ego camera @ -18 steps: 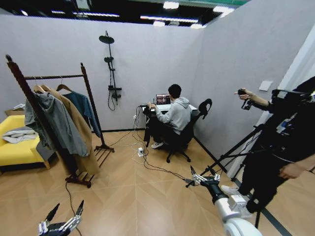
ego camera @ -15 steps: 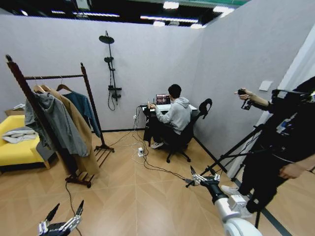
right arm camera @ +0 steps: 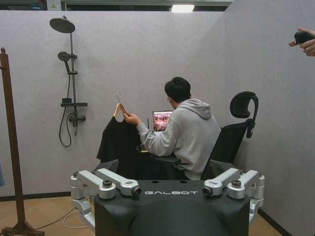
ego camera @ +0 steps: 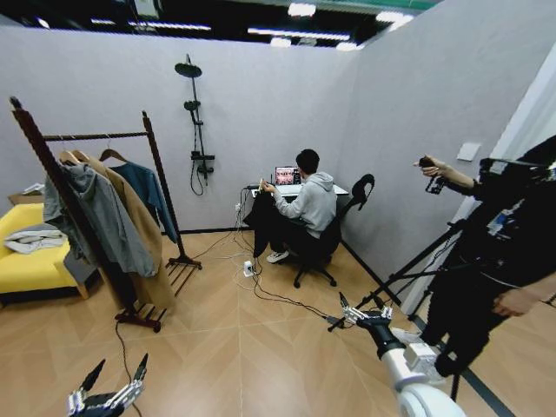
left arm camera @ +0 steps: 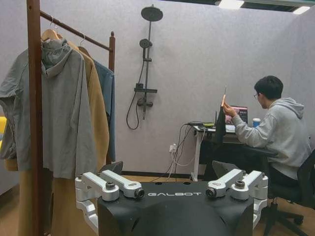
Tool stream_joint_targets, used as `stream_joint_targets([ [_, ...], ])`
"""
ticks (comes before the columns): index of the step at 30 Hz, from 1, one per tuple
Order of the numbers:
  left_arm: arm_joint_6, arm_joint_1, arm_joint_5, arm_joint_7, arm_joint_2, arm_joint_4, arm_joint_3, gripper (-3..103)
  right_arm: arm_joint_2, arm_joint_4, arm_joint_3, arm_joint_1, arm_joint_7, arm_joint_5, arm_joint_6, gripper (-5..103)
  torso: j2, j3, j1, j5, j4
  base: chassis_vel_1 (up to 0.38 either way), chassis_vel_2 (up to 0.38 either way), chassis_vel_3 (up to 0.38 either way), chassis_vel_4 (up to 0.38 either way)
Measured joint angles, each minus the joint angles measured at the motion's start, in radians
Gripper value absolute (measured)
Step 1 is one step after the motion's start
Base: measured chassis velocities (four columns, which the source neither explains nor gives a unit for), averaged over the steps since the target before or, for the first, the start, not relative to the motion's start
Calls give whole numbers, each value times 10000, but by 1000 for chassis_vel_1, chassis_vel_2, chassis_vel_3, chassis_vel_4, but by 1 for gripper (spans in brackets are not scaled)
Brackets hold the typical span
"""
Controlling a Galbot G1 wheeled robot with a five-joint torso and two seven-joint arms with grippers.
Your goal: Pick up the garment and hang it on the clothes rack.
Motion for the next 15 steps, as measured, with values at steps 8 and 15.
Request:
stream_joint_targets([
  [8,0,0,0,1,0,0,0,100,-50,-4,-44,39,-21,2,80,100,-1,1,3,1,0,-147,149,154,-146],
  [15,0,0,0,-1,0,0,0,100,-45,-37,-165,54,-46,-58,81,100,-5,2,7,-4,-1,-248,242,251,-245],
])
